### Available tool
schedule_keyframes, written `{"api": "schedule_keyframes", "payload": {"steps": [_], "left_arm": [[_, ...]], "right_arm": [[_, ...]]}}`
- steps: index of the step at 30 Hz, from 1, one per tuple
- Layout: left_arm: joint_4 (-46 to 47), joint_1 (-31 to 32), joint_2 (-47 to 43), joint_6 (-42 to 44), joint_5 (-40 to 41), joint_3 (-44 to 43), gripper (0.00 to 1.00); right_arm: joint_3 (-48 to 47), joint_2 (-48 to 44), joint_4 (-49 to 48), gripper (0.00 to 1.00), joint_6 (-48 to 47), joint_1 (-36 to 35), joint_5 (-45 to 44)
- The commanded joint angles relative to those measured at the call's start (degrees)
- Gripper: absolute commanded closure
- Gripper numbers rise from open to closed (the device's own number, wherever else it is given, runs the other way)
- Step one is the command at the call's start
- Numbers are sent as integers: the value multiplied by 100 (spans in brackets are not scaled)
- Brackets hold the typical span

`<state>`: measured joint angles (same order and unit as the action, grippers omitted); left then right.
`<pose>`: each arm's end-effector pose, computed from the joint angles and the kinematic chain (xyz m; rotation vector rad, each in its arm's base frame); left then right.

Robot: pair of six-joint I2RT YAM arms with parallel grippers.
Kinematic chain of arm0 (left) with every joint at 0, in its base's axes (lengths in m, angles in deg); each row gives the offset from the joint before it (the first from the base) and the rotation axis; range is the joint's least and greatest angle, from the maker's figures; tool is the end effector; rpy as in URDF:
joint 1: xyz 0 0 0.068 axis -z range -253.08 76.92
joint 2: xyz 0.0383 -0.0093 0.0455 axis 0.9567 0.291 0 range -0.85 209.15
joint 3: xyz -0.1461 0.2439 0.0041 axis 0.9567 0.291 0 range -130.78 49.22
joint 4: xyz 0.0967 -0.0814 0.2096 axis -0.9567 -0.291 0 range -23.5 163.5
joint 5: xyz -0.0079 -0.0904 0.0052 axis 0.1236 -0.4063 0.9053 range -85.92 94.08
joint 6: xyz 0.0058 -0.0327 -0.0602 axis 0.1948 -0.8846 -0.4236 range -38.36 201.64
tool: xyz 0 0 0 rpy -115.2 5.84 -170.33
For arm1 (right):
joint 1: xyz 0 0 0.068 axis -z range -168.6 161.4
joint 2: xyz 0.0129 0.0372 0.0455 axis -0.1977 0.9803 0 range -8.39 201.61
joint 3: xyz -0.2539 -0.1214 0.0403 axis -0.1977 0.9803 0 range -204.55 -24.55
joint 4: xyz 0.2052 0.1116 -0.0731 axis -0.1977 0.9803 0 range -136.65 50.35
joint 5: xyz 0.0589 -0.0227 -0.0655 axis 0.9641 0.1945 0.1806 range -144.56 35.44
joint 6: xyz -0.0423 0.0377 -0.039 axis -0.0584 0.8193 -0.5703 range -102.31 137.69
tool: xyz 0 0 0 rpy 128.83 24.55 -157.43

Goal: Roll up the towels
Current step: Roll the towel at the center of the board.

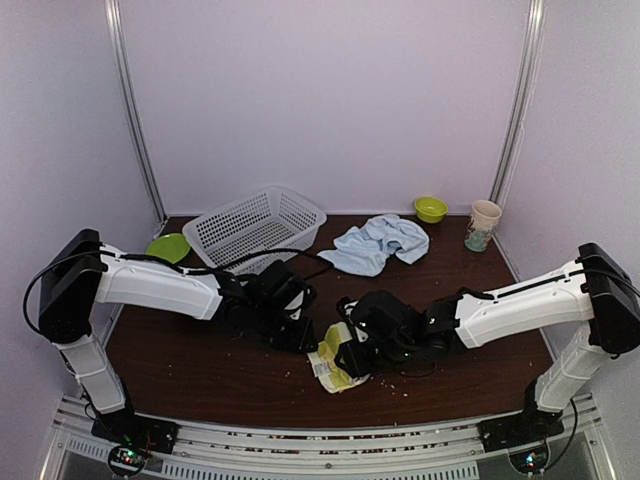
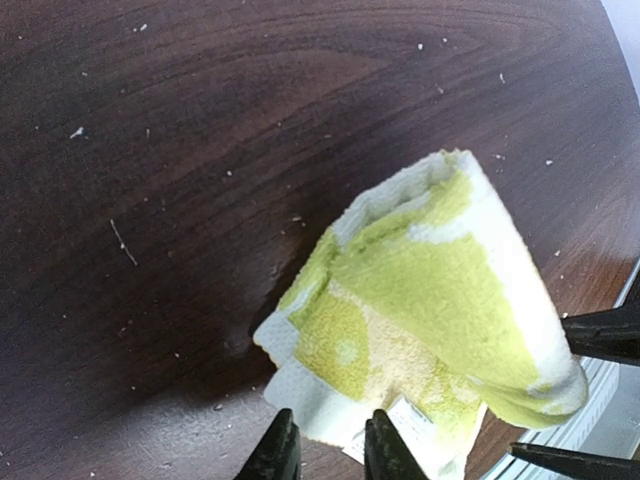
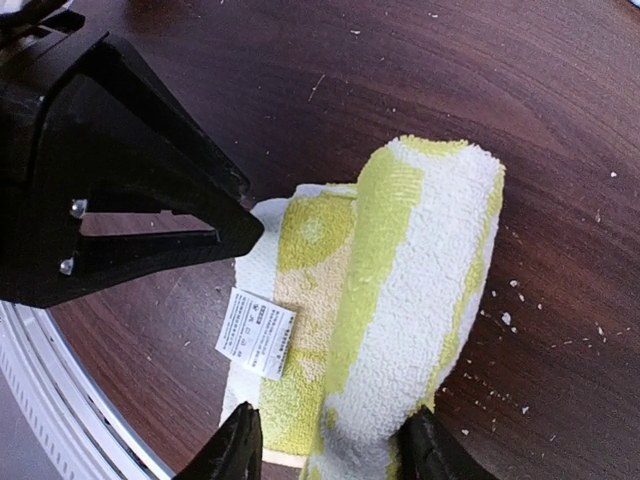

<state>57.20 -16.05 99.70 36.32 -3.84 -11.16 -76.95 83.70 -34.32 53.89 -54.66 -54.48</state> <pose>0.1863 -0.3012 0.1765 0.3410 2.7568 -0.7723 0.1309 0.2953 0.1882 -0.6803 2.5488 0.7080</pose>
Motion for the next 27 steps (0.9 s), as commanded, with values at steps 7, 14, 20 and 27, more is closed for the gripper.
{"api": "schedule_keyframes", "payload": {"steps": [7,14,20,27], "left_arm": [[254,-17,224,-21,-144,-89,80],[292,-10,345,-48,-179,-79,89],[346,9,394,-79,-195,-61,96],[333,9,295,-92,-142,-2,98]], "right_arm": [[-97,27,-147,53,-165,-36,345],[-201,127,-178,57,-201,-56,461],[-306,317,-154,60,-206,-88,582],[-260,528,-327,61,-107,-101,821]]}}
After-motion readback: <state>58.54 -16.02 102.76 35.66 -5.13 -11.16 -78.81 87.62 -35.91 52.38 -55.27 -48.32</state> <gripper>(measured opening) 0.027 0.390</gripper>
